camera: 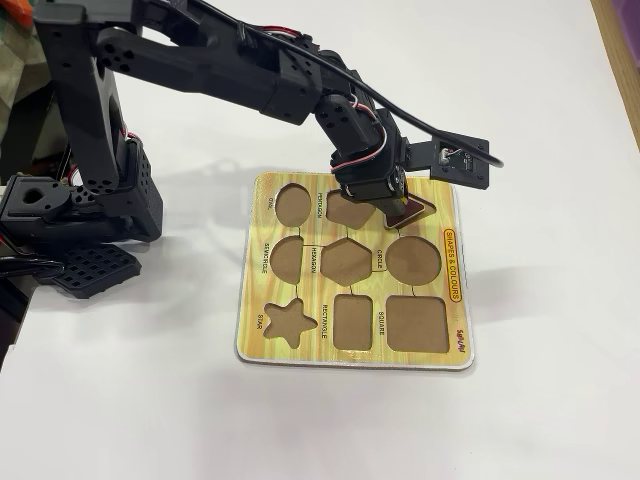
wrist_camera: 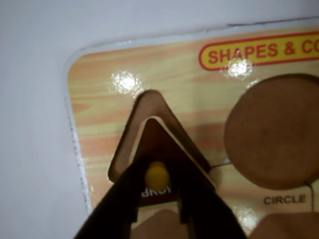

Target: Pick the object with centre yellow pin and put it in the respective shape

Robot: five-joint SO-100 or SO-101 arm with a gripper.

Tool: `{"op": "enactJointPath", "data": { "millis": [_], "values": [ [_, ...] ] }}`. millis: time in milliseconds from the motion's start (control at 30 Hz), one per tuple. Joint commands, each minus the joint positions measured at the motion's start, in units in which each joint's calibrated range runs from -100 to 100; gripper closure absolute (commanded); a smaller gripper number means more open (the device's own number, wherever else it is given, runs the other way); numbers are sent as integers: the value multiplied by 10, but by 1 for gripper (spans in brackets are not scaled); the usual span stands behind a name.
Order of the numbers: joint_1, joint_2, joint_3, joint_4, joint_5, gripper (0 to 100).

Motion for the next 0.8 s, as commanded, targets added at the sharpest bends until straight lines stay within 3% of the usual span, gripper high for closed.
{"op": "enactJointPath", "data": {
  "millis": [0,767],
  "values": [
    [-6,-29,-17,-12,-2,96],
    [-6,10,-81,-12,-7,96]
  ]
}}
